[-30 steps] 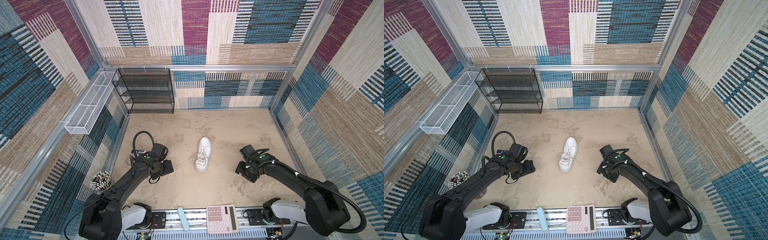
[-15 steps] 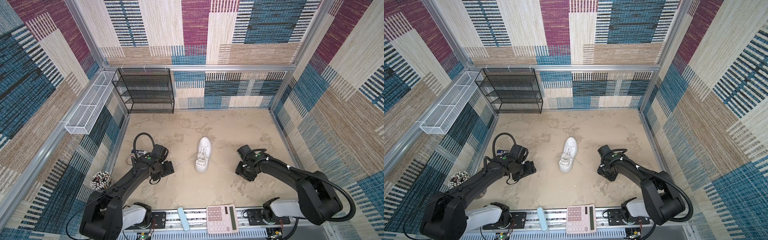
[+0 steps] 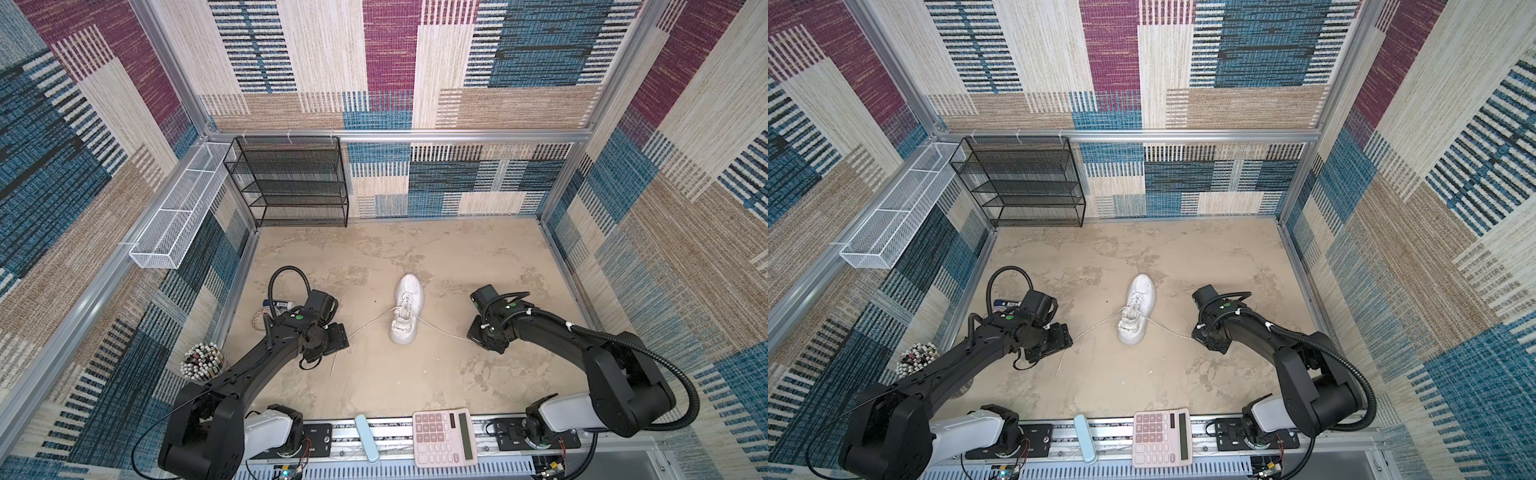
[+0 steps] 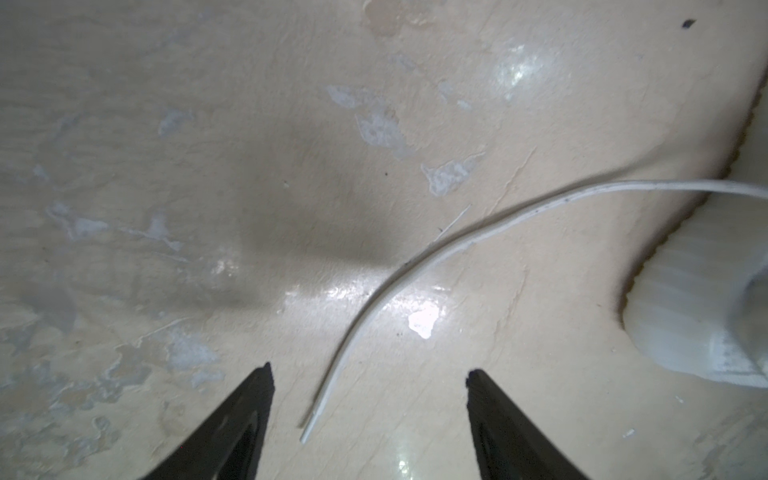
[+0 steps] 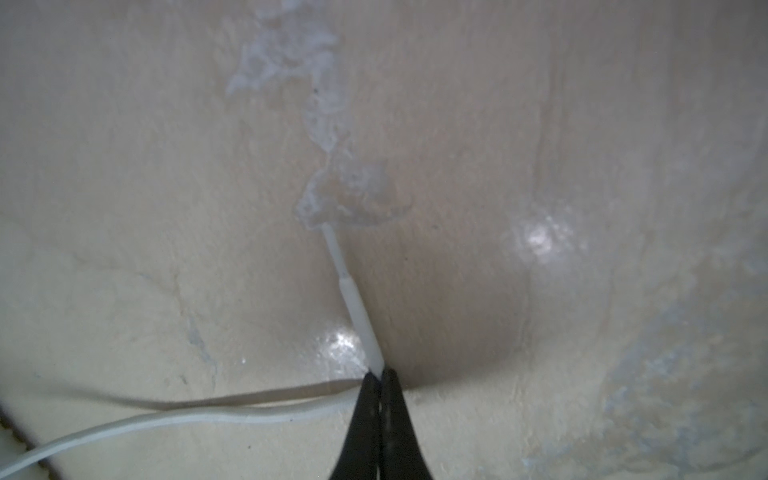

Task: Tie the shoes
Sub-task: 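Close the right gripper on its lace tip while the left gripper grasps its lace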

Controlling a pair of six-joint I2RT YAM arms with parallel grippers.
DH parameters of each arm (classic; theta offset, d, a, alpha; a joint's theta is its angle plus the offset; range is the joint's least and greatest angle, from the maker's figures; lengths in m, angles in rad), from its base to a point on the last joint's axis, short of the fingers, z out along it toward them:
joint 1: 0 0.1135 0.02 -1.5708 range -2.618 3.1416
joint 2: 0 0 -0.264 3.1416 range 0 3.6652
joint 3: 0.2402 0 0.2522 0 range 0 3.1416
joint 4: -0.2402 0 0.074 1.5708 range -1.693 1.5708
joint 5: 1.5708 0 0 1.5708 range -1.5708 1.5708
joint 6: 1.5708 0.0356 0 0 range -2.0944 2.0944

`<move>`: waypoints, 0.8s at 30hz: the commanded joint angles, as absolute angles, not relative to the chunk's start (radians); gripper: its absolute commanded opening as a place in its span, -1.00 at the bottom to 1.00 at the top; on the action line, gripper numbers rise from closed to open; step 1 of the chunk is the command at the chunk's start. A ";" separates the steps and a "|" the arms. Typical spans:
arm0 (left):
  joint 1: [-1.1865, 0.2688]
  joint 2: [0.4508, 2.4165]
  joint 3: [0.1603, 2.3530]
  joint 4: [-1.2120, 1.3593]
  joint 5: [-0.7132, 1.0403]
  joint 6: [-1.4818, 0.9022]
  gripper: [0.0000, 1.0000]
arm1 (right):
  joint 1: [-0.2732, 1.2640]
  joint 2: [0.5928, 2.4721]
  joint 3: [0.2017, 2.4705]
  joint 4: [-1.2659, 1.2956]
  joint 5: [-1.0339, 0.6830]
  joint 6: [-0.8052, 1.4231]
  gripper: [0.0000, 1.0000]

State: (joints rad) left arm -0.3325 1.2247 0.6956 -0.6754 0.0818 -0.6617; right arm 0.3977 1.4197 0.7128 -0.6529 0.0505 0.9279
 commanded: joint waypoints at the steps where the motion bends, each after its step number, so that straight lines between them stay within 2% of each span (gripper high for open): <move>1: -0.339 1.231 0.701 -0.675 0.074 -0.669 0.52 | 0.398 1.404 0.727 -0.644 0.094 0.915 -1.00; 10: -0.357 1.293 0.720 -0.675 0.080 -0.672 0.38 | 0.398 1.347 0.752 -0.620 0.081 0.885 -1.00; 15: -0.357 1.391 0.787 -0.701 0.097 -0.665 0.11 | 0.398 1.318 0.774 -0.629 0.086 0.872 -1.00; 24: -0.382 1.508 0.841 -0.749 0.031 -0.585 -0.12 | 0.398 1.264 0.779 -0.632 0.073 0.857 -1.00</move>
